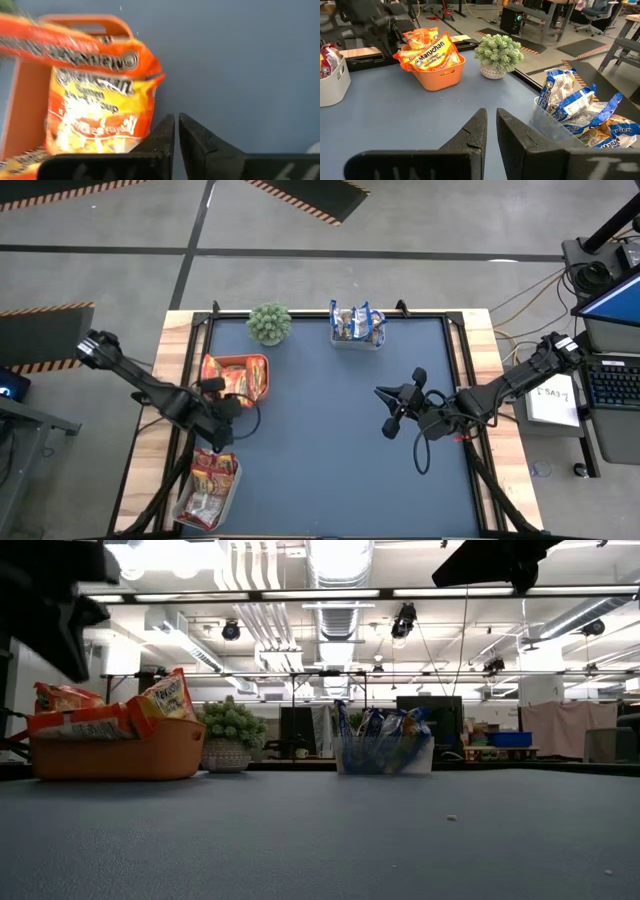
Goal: Sort Maruchan noodles
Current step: Put the orange noodle pack into the orange bin
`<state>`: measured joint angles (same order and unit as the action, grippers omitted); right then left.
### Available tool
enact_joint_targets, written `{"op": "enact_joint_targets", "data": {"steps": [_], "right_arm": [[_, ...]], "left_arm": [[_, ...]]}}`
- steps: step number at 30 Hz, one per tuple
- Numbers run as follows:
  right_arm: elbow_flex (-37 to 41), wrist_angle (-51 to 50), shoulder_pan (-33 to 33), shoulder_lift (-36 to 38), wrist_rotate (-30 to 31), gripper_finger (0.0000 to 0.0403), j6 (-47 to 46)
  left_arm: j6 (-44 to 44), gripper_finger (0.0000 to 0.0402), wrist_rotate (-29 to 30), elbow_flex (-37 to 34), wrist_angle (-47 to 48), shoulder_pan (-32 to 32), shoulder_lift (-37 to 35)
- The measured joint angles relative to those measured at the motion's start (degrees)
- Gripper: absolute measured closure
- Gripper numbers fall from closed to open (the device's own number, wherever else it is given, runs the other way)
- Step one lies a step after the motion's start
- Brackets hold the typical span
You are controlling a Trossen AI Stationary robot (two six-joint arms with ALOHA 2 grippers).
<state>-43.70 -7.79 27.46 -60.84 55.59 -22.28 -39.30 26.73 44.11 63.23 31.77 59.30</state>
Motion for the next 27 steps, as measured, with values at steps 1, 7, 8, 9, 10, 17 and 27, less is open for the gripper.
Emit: {"op": "enact_joint_targets", "data": {"steps": [1,7,8,9,10,17,27], "right_arm": [[0.0,0.0,0.0,0.0,0.0,0.0370,0.0],[0.0,0.0,0.0,0.0,0.0,0.0370,-0.1],[0.0,0.0,0.0,0.0,0.0,0.0370,-0.1],[0.0,0.0,0.0,0.0,0.0,0.0370,-0.1],[0.0,0.0,0.0,0.0,0.0,0.0370,-0.1],[0.0,0.0,0.0,0.0,0.0,0.0370,-0.2],[0.0,0.0,0.0,0.0,0.0,0.0370,-0.1]], "left_arm": [[-0.7,0.0392,0.0,-1.4,-0.9,0.0,-0.1],[-5.1,0.0400,0.6,-7.8,-3.2,-0.7,0.1],[-6.1,0.0400,1.5,-8.5,-3.3,-0.8,0.1],[-7.0,0.0400,2.4,-9.2,-3.3,-0.9,0.1],[-7.7,0.0400,2.8,-9.7,-3.3,-1.0,0.1],[-14.9,0.0401,8.4,-11.6,-3.5,-2.3,0.4],[-19.9,0.0401,11.4,-12.7,-3.7,-4.4,2.9]]}}
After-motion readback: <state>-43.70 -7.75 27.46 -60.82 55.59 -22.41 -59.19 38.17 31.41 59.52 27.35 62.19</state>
